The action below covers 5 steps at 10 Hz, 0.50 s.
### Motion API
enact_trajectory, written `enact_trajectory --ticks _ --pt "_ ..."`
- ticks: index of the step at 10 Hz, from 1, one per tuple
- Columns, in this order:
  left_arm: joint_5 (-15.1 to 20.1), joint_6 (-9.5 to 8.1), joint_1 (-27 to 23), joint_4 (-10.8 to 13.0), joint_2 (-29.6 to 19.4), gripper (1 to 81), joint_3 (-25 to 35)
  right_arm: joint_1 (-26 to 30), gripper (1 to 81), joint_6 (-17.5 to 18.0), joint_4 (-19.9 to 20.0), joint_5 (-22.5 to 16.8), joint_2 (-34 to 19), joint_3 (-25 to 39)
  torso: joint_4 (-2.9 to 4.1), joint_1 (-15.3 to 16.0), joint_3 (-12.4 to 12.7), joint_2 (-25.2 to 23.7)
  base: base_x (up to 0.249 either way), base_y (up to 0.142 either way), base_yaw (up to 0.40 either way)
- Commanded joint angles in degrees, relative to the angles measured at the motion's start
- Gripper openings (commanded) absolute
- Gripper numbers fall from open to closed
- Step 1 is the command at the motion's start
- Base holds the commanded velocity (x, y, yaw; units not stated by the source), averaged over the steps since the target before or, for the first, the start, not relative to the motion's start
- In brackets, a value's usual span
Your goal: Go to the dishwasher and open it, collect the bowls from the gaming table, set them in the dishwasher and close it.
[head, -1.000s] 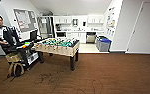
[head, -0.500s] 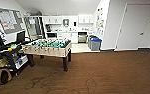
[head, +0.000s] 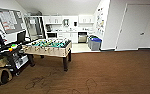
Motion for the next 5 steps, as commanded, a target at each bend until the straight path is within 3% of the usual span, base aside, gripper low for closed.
enact_trajectory --ticks 1,5 --pt "1.26 -0.05 -2.26 0.18 -1.78 1.0 0.53 2.26 1.0 -0.23 -1.03 -1.53 -1.06 0.38 0.00 0.05 0.00 0.00 0.000 0.000 0.000" --pt "1.00 0.04 -2.17 0.27 -1.69 1.0 0.53 2.09 1.0 -0.23 -1.20 -1.44 -0.98 0.20 0.00 0.05 0.00 0.00 0.000 0.000 0.000"
